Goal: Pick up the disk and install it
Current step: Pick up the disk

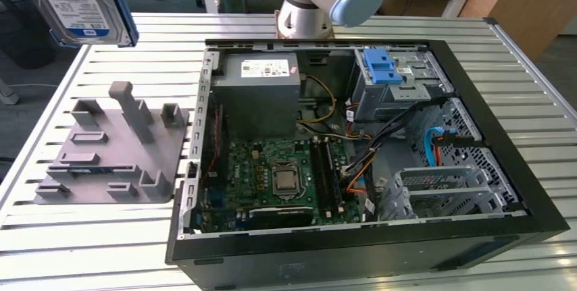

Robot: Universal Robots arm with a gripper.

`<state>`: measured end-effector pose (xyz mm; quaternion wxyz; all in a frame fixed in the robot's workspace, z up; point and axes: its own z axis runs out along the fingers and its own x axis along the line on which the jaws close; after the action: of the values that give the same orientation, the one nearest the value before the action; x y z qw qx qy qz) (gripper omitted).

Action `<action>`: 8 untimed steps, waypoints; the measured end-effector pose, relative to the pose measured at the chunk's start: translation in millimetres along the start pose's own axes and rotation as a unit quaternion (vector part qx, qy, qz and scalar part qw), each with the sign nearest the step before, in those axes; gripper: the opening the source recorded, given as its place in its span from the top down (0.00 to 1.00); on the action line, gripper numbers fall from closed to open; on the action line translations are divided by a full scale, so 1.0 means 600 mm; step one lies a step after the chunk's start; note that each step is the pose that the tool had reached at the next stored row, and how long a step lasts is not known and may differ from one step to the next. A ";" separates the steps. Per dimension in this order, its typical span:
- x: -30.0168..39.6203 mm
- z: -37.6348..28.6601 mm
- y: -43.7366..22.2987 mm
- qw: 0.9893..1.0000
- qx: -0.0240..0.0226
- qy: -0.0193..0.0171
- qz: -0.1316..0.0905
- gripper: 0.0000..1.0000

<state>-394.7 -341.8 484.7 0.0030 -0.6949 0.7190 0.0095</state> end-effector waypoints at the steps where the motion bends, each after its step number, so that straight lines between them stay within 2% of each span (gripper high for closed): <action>1: 0.003 0.000 -0.001 1.000 0.000 0.000 0.000 0.64; 8: 0.025 0.000 -0.012 1.000 0.000 0.000 0.000 0.64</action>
<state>-388.2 -356.8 484.7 0.0030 -0.6949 0.7190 0.0095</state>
